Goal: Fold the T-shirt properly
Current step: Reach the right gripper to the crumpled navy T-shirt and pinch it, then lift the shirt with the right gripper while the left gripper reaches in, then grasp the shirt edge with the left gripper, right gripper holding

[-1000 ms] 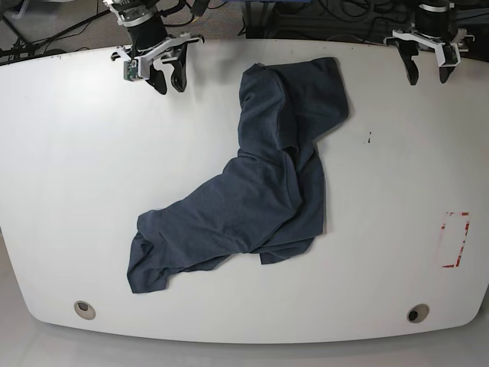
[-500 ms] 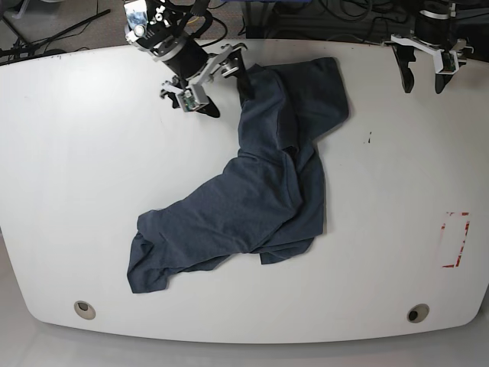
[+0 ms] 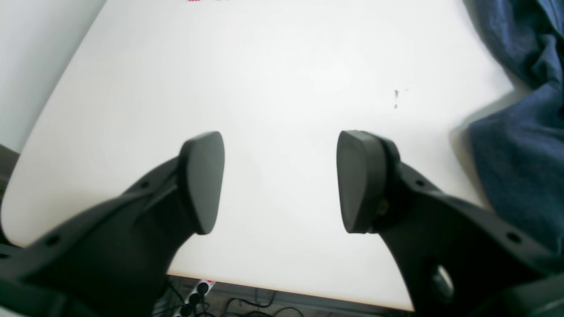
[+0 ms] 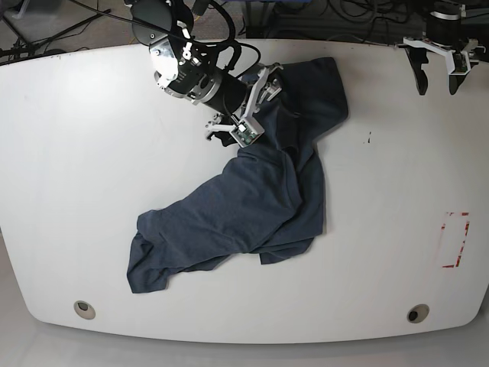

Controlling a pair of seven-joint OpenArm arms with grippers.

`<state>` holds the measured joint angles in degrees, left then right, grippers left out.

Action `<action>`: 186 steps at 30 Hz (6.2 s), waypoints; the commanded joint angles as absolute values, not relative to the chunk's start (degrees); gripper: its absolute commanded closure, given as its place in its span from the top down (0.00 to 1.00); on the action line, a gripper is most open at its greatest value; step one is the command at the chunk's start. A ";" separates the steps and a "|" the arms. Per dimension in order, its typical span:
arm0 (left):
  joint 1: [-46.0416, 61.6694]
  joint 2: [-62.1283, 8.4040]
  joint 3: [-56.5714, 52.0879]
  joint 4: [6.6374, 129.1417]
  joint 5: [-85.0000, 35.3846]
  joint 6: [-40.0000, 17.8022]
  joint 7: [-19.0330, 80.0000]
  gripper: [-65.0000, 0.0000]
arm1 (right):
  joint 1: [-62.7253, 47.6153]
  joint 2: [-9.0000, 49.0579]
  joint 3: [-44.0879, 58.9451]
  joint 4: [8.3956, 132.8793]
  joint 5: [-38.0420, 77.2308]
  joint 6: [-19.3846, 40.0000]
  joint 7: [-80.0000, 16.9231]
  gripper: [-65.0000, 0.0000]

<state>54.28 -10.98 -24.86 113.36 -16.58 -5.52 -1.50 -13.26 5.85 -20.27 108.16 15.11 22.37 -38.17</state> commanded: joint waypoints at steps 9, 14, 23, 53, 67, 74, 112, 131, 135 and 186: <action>54.73 -10.15 -25.27 113.54 -16.75 -5.32 -3.12 0.57 | -9.71 2.42 -20.44 102.37 15.52 20.62 -37.05 0.70; 54.73 -9.71 -25.19 113.54 -16.75 -5.32 -3.12 0.57 | -7.60 2.24 -20.79 99.30 15.78 16.57 -36.70 0.70; 54.73 -9.71 -25.10 113.54 -16.75 -5.32 -3.12 0.57 | -5.93 1.63 -20.35 96.75 15.43 15.08 -36.53 0.41; 26.24 -9.80 -19.91 113.89 -17.19 -5.41 30.46 0.57 | -14.81 10.95 6.02 115.56 15.87 19.30 -27.74 0.00; 1.98 -4.35 -8.48 100.18 -16.75 -5.41 40.40 0.57 | -18.07 10.86 14.11 115.56 15.87 22.64 -27.82 0.00; -6.81 -2.33 -5.85 86.81 -17.10 -5.41 39.96 0.57 | -18.07 10.86 14.90 115.38 15.87 22.64 -27.82 0.00; -9.63 -1.63 -5.67 75.91 -17.27 -5.49 33.54 0.02 | -7.69 10.77 22.02 107.56 15.78 22.02 -33.27 0.00; 19.30 -10.68 -8.66 110.81 -17.27 -14.37 40.66 0.16 | -2.15 10.77 21.76 99.30 15.87 22.02 -33.54 0.00; 22.81 -10.68 -9.45 111.52 -17.27 -15.52 40.66 0.41 | -2.15 10.77 21.67 99.30 15.87 22.11 -33.54 0.00; -1.54 -9.01 -19.82 80.40 -16.84 -27.38 49.45 0.47 | -2.77 7.43 18.86 99.74 15.34 22.02 -33.54 0.00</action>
